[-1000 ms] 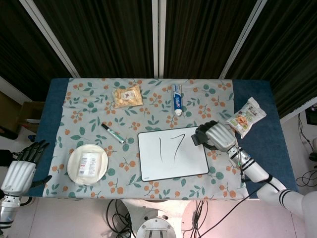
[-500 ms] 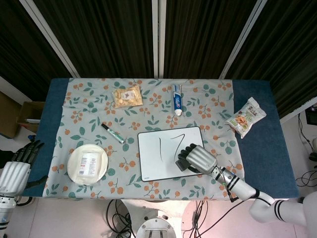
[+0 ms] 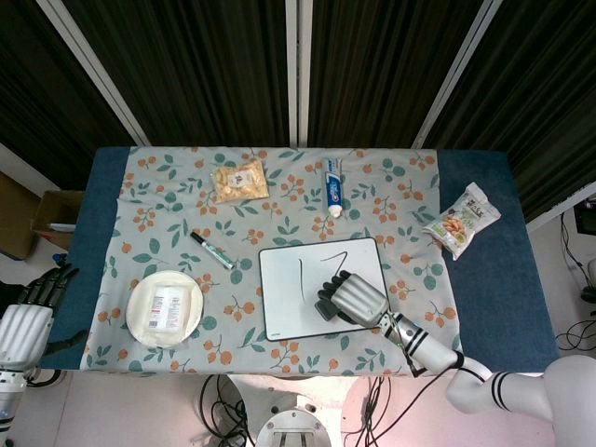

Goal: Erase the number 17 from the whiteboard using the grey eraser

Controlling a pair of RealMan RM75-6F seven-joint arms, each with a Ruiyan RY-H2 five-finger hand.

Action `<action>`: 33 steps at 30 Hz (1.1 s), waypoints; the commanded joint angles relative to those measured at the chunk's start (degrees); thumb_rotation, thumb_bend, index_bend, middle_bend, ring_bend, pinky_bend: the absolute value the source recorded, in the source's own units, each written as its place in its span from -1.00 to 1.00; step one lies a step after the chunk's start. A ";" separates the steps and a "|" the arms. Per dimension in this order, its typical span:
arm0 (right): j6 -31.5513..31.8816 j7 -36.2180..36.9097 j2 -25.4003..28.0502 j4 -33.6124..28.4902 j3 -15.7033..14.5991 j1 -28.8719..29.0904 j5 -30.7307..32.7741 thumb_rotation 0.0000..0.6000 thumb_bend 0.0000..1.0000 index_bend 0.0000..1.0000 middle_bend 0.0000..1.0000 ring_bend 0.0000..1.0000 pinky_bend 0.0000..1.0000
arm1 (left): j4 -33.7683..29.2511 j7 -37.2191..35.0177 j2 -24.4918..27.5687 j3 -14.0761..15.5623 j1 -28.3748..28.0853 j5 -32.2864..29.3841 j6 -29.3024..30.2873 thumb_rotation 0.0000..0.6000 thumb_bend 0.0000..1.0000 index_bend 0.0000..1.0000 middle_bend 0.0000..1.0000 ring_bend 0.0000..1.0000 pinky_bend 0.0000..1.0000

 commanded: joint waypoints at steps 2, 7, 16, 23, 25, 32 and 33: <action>-1.25 -1.07 -1.98 1.41 1.58 1.55 0.69 1.00 -0.36 0.60 0.38 0.26 0.53 | 0.11 -0.41 0.08 -0.01 0.07 -0.09 0.03 1.00 -1.00 -0.85 -0.88 -0.87 -0.65; -3.57 -2.81 -6.05 4.70 3.98 3.88 2.31 1.00 -0.36 0.63 0.39 0.26 0.53 | 0.71 -1.12 -0.07 0.05 0.12 -0.18 -0.10 1.00 -1.00 -0.85 -0.88 -0.87 -0.65; -6.48 -6.93 -12.56 10.75 7.91 7.65 5.41 1.00 -0.35 0.63 0.39 0.26 0.53 | 1.25 -2.19 0.42 -0.07 0.49 -0.10 0.82 1.00 -1.00 -0.85 -0.88 -0.87 -0.65; -8.90 -8.86 -16.26 15.39 11.15 10.87 8.57 1.00 -0.33 0.63 0.39 0.26 0.53 | 1.29 -2.54 0.63 -0.01 0.61 0.06 1.04 1.00 -1.00 -0.85 -0.88 -0.87 -0.65; -8.86 -8.94 -17.17 16.62 11.86 11.65 9.06 1.00 -0.33 0.63 0.39 0.26 0.53 | 1.37 -2.68 0.67 -0.03 0.64 0.03 1.07 1.00 -1.00 -0.85 -0.88 -0.87 -0.65; -9.44 -8.69 -18.92 19.99 13.20 13.24 11.10 1.00 -0.32 0.63 0.39 0.26 0.53 | 1.46 -2.97 0.91 -0.15 0.69 -0.14 1.09 1.00 -1.00 -0.85 -0.88 -0.87 -0.65; -9.50 -8.67 -19.11 20.50 13.16 13.35 11.31 1.00 -0.32 0.63 0.39 0.26 0.53 | 1.46 -2.98 0.93 -0.16 0.69 -0.18 1.03 1.00 -1.00 -0.85 -0.88 -0.87 -0.65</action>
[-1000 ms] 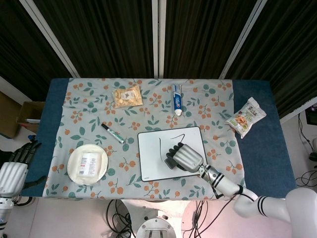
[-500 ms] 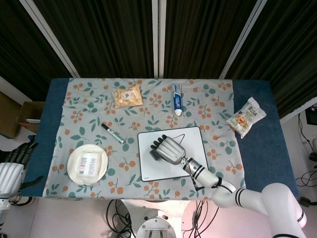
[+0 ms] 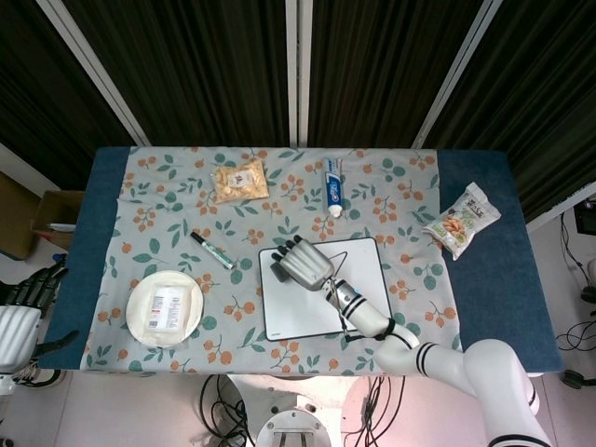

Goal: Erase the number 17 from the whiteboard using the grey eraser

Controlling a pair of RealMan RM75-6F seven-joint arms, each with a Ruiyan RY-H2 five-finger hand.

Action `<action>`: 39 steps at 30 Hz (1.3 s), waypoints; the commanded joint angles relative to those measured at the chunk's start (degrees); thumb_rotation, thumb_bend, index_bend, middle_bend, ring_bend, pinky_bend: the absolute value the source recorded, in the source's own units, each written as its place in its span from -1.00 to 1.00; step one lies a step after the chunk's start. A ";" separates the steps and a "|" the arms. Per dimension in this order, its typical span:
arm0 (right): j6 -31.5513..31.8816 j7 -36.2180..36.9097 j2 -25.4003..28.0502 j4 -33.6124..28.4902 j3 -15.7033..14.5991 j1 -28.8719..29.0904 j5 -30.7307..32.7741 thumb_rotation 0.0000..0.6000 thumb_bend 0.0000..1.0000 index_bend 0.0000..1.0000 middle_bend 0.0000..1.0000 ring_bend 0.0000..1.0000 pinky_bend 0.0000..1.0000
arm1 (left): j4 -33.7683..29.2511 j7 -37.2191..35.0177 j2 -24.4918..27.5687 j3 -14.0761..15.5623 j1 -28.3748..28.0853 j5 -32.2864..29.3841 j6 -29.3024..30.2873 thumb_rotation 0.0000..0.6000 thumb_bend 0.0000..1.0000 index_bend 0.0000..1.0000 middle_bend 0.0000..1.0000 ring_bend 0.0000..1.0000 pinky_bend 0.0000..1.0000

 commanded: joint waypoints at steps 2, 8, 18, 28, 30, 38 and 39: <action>-0.10 0.21 -0.75 1.57 0.06 0.53 0.69 1.00 -0.32 0.63 0.39 0.26 0.53 | -0.05 0.00 0.03 0.00 -0.03 -0.06 -0.16 1.00 -1.00 -0.85 -0.88 -0.87 -0.65; -0.58 0.69 -1.01 3.98 0.29 1.19 1.81 1.00 -0.32 0.62 0.39 0.26 0.53 | -0.47 0.48 0.11 0.06 -0.15 0.17 -0.30 1.00 -1.00 -0.85 -0.88 -0.87 -0.65; -2.77 0.18 5.81 -3.00 -1.47 -1.63 4.90 1.00 -0.32 0.64 0.41 0.28 0.54 | -0.94 1.29 -0.10 0.19 -0.28 0.40 -0.60 1.00 -1.00 -0.85 -0.88 -0.87 -0.65; -1.75 -0.33 19.13 -19.76 -6.49 -6.60 4.56 1.00 -0.32 0.64 0.41 0.28 0.54 | -1.69 2.45 -0.43 0.31 -0.58 0.88 -0.89 1.00 -1.00 -0.85 -0.88 -0.87 -0.65; -1.83 -0.45 21.27 -22.36 -7.62 -7.31 4.37 1.00 -0.32 0.65 0.41 0.28 0.54 | -1.87 2.70 -0.50 0.36 -0.67 1.00 -1.01 1.00 -1.00 -0.85 -0.88 -0.87 -0.65; -1.47 1.59 27.03 -29.83 -11.83 -9.83 2.58 1.00 -0.32 0.66 0.41 0.29 0.55 | -2.35 3.49 -0.61 0.49 -0.75 1.07 -1.23 1.00 -1.00 -0.85 -0.88 -0.87 -0.65; -0.79 1.89 27.35 -30.24 -12.07 -10.11 1.93 1.00 -0.32 0.66 0.41 0.30 0.55 | -2.37 3.49 -0.58 0.46 -0.72 1.00 -1.20 1.00 -1.00 -0.85 -0.88 -0.87 -0.65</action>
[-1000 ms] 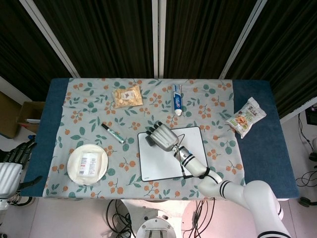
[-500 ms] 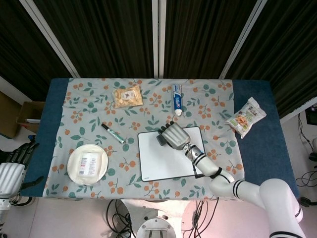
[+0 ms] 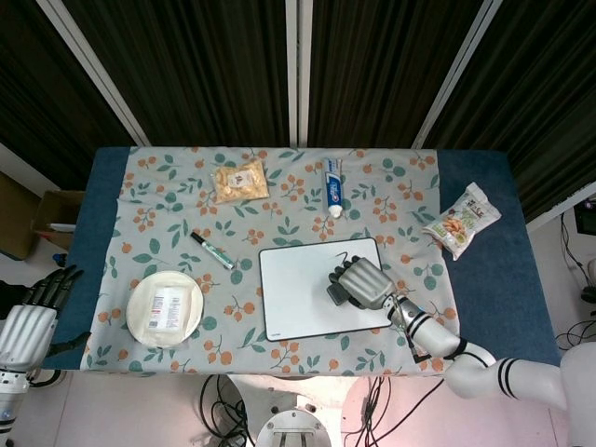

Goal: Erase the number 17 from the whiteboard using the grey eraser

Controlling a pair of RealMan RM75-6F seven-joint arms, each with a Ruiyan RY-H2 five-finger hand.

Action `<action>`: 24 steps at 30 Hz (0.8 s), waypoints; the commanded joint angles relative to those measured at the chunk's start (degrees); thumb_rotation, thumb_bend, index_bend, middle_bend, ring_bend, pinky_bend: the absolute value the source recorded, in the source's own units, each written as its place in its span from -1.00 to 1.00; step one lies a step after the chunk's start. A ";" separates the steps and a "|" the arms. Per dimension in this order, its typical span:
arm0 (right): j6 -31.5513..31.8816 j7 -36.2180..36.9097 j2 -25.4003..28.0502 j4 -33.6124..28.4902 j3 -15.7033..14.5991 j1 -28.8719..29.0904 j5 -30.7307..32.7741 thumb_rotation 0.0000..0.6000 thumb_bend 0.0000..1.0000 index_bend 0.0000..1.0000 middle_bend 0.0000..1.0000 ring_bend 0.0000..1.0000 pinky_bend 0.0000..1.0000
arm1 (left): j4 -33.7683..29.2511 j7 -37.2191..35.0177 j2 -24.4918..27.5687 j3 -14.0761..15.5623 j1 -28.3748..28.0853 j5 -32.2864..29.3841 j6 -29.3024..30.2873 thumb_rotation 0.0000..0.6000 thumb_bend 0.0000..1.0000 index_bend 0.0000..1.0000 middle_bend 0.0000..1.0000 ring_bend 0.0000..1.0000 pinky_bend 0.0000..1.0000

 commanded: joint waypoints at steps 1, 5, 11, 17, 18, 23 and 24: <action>1.64 1.01 1.07 -1.27 -0.98 -1.03 -1.76 1.00 -0.32 0.67 0.41 0.29 0.55 | -0.04 0.02 0.06 -0.03 0.04 -0.11 0.01 1.00 -1.00 -0.85 -0.88 -0.87 -0.65; 2.77 1.44 0.04 0.75 0.11 -1.28 -1.36 1.00 -0.32 0.67 0.42 0.29 0.55 | -0.14 0.08 0.06 0.02 -0.03 -0.09 -0.14 1.00 -1.00 -0.85 -0.88 -0.87 -0.65; 2.64 2.53 -3.95 5.30 2.95 -0.46 0.94 1.00 -0.32 0.67 0.42 0.30 0.55 | -0.01 0.18 -0.03 0.03 -0.09 -0.19 -0.35 1.00 -1.00 -0.85 -0.88 -0.87 -0.65; 3.96 1.38 -9.97 14.81 6.42 2.15 0.82 1.00 -0.30 0.67 0.42 0.30 0.55 | -0.21 0.24 0.30 0.03 -0.04 -0.26 -0.26 1.00 -1.00 -0.85 -0.88 -0.87 -0.65; 3.64 1.62 -11.14 16.88 7.07 2.78 1.16 1.00 -0.30 0.67 0.43 0.30 0.55 | -0.30 -0.01 0.42 0.00 0.00 -0.37 -0.25 1.00 -1.00 -0.85 -0.88 -0.87 -0.65; 2.23 3.24 -15.30 24.23 8.73 4.98 2.10 1.00 -0.30 0.67 0.43 0.30 0.55 | -0.14 -0.49 0.67 -0.11 0.17 -0.52 0.08 1.00 -1.00 -0.85 -0.88 -0.87 -0.65; 2.00 3.72 -16.28 25.95 8.93 5.39 2.21 1.00 -0.30 0.67 0.43 0.30 0.55 | -0.11 -0.51 0.70 -0.12 0.15 -0.51 0.06 1.00 -1.00 -0.85 -0.88 -0.87 -0.65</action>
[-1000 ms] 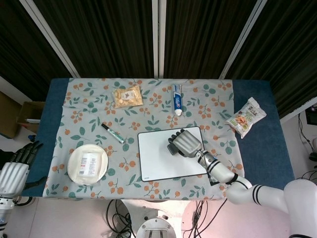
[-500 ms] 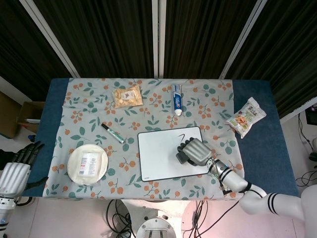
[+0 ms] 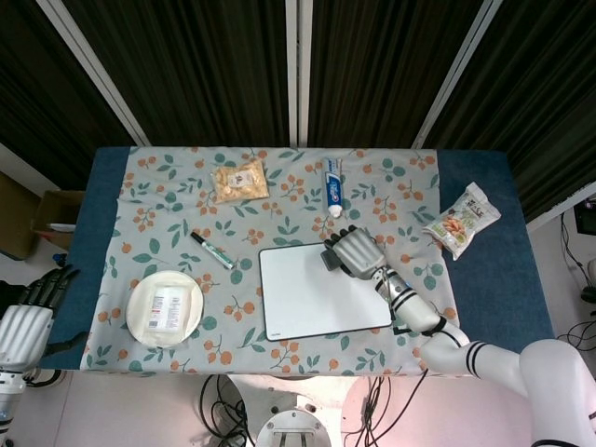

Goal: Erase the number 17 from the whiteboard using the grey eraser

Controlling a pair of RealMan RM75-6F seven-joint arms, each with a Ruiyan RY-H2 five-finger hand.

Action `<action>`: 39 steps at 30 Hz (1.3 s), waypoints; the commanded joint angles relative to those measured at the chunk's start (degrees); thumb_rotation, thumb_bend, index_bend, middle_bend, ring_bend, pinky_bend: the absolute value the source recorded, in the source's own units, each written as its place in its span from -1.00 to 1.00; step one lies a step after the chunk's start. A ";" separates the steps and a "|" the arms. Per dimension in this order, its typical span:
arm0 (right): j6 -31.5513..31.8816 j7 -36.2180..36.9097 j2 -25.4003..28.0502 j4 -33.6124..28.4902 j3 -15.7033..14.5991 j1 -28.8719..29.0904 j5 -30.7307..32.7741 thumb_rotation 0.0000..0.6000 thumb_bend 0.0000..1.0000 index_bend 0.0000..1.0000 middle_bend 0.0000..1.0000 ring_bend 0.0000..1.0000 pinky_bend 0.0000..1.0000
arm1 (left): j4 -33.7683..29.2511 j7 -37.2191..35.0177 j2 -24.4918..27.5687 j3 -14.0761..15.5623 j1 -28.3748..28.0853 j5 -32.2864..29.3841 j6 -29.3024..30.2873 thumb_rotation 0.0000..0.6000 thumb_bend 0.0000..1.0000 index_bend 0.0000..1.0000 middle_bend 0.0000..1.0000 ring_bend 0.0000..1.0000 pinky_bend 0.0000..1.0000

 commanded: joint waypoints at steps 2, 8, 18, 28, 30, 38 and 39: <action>-1.32 2.22 -4.76 7.18 1.72 2.39 0.92 1.00 -0.30 0.67 0.43 0.30 0.55 | 0.02 -0.12 0.09 0.00 -0.06 0.06 -0.05 1.00 -1.00 -0.85 -0.88 -0.87 -0.65; -3.03 4.62 -7.16 11.18 1.34 3.06 1.32 1.00 -0.30 0.68 0.43 0.30 0.56 | 0.00 -0.19 0.22 -0.08 -0.06 0.05 0.06 1.00 -1.00 -0.85 -0.88 -0.87 -0.65; -0.37 4.52 -2.06 4.54 -0.49 0.47 0.29 1.00 -0.30 0.70 0.43 0.31 0.57 | -0.19 0.12 -0.01 0.01 -0.31 0.34 -0.25 1.00 -1.00 -0.85 -0.88 -0.87 -0.65; -0.69 1.25 5.24 -6.89 -3.44 -3.01 1.36 1.00 -0.30 0.70 0.43 0.31 0.57 | -1.10 1.71 -0.43 0.30 -0.68 0.99 -0.68 1.00 -1.00 -0.85 -0.88 -0.87 -0.65; -0.64 0.97 6.35 -8.99 -4.33 -3.58 1.00 1.00 -0.30 0.70 0.43 0.31 0.57 | -1.36 1.95 -0.35 0.31 -0.67 0.99 -0.65 1.00 -1.00 -0.85 -0.88 -0.87 -0.65; 2.40 1.24 10.16 -16.38 -8.95 -6.23 -4.03 1.00 -0.30 0.71 0.43 0.32 0.58 | -1.56 2.26 -0.39 0.33 -0.82 1.06 -0.82 1.00 -1.00 -0.85 -0.88 -0.87 -0.65; 2.70 1.39 10.47 -17.05 -9.31 -6.38 -4.63 1.00 -0.30 0.71 0.43 0.32 0.58 | -1.58 2.29 -0.41 0.33 -0.84 1.13 -0.78 1.00 -1.00 -0.85 -0.88 -0.87 -0.65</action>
